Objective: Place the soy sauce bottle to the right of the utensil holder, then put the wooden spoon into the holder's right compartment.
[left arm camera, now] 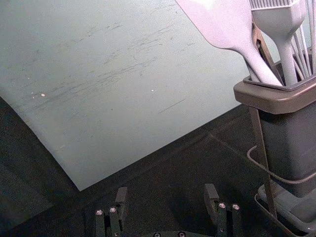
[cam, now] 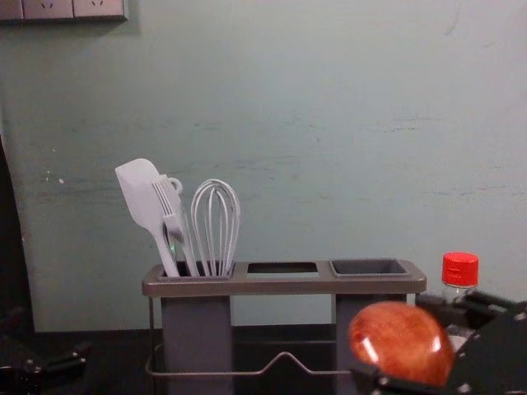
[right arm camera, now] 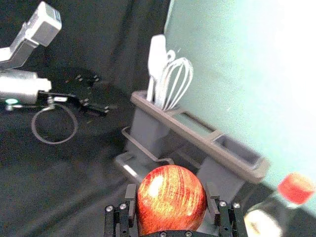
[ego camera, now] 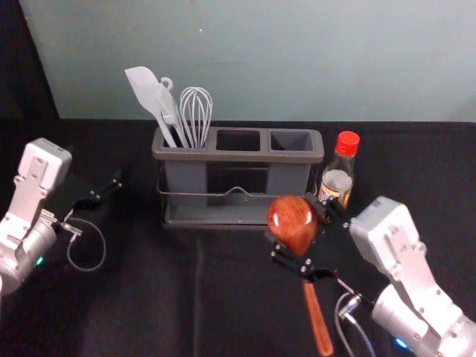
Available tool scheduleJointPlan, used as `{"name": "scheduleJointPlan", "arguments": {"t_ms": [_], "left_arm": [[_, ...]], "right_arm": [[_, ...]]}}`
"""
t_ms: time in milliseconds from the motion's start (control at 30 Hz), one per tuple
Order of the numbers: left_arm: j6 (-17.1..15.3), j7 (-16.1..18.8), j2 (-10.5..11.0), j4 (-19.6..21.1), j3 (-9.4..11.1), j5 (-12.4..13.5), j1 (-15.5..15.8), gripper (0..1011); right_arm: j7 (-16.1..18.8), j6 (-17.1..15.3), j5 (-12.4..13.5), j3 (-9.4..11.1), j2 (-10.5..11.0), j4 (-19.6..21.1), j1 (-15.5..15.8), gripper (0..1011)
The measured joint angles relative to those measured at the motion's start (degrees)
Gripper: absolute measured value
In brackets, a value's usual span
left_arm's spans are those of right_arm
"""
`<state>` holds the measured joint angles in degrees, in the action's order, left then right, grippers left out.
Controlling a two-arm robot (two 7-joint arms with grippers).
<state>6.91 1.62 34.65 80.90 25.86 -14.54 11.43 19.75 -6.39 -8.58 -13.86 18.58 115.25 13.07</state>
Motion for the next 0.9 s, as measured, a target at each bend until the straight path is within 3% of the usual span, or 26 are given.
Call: {"name": "scheduleJointPlan", "arguments": {"t_ms": [167, 433, 633, 900], "left_arm": [[0.0, 0.0, 0.0, 0.0, 0.0, 0.0, 0.0, 1000], [0.0, 0.0, 0.0, 0.0, 0.0, 0.0, 0.0, 1000], [0.0, 0.0, 0.0, 0.0, 0.0, 0.0, 0.0, 1000], [0.0, 0.0, 0.0, 0.0, 0.0, 0.0, 0.0, 1000]], "right_arm": [[-4.0, 7.8, -1.9, 1.1, 1.8, 0.0, 2.2, 861], [-8.2, 16.2, -3.0, 3.3, 3.0, -0.5, 4.7, 861], [-9.8, 19.4, -3.4, 4.8, 2.9, 0.5, 6.0, 861], [-10.5, 20.6, -3.9, 5.5, 1.7, 2.1, 4.8, 861]]}}
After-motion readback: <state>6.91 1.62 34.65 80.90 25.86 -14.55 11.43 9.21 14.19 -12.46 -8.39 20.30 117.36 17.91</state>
